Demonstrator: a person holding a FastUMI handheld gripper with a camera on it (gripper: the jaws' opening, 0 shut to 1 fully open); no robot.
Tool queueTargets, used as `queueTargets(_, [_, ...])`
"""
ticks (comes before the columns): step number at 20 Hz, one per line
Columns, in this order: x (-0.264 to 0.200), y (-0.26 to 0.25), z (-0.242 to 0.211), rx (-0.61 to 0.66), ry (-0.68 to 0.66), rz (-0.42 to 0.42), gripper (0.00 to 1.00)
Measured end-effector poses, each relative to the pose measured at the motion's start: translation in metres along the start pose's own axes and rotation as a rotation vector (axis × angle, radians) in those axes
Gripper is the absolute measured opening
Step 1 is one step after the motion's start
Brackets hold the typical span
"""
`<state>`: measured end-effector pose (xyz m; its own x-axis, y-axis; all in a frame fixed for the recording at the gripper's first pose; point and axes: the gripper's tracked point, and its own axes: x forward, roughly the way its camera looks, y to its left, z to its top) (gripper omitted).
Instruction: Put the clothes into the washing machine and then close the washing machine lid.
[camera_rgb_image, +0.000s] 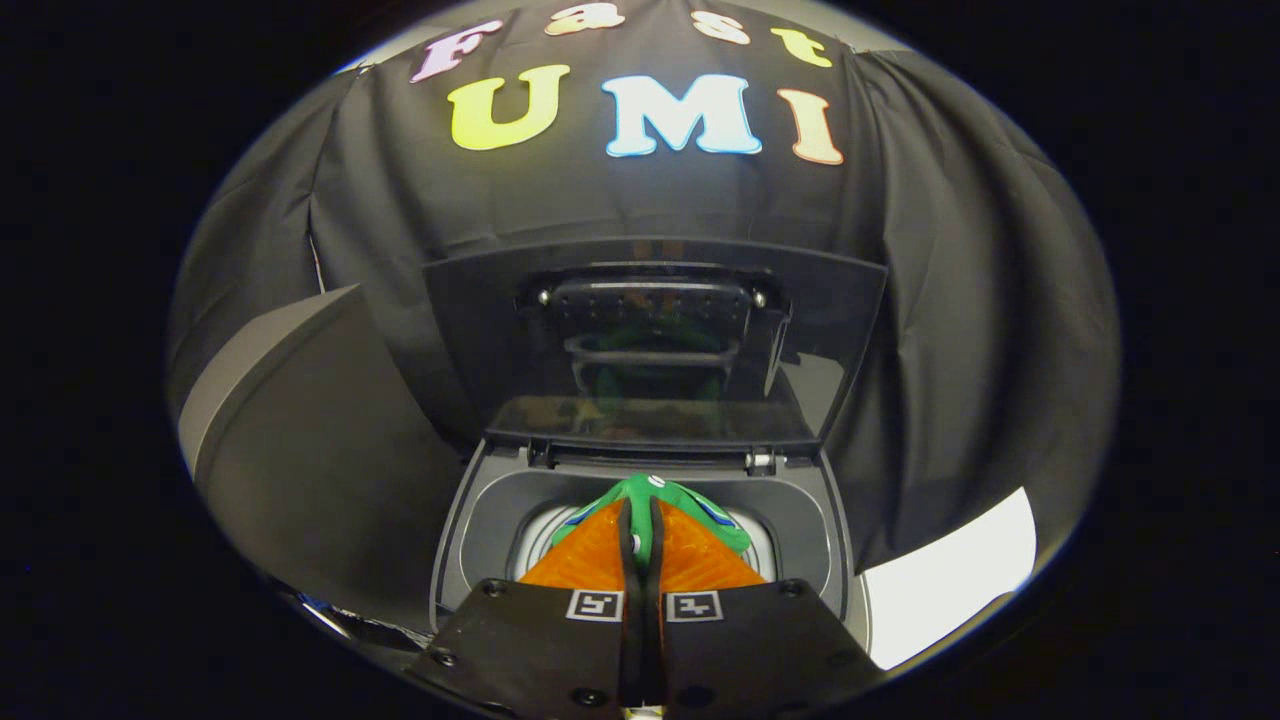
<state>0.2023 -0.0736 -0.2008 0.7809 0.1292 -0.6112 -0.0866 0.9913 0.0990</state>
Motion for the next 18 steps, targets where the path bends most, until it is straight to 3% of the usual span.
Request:
queueTargets(4, [0.009, 0.000, -0.031, 0.024, 0.073, 0.003, 0.02])
queueTargets(6, [0.005, -0.002, -0.044, 0.021, 0.086, 0.001, 0.07])
queueTargets(12, [-0.009, -0.006, -0.027, 0.005, -0.019, -0.020, 0.95])
queueTargets(18, [-0.021, -0.004, -0.020, 0.014, -0.068, -0.033, 0.96])
